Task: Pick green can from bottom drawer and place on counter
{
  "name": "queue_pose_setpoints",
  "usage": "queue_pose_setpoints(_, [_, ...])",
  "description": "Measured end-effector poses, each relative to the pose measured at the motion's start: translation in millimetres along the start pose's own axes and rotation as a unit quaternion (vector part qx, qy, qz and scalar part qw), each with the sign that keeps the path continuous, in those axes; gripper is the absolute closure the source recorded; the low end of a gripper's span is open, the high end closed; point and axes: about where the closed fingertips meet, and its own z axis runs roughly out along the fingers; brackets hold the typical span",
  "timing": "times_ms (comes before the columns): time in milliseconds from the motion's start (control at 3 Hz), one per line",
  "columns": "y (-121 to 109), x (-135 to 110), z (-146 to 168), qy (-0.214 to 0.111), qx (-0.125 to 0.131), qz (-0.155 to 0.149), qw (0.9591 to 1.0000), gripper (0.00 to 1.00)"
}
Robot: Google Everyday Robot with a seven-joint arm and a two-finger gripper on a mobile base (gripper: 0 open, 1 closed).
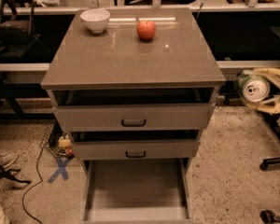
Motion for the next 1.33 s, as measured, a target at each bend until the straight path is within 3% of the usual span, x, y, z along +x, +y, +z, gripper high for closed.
queue_pose_setpoints(667, [-25,3,6,0.003,0.014,-0.036,0.9993,1.0])
queue_pose_setpoints(1000, [-54,3,41,-0.011,0.021,-0.096,0.9951,1.0])
queue_pose_setpoints(1333, [-79,-6,89,-0.027,0.007,-0.17,0.9851,1.0])
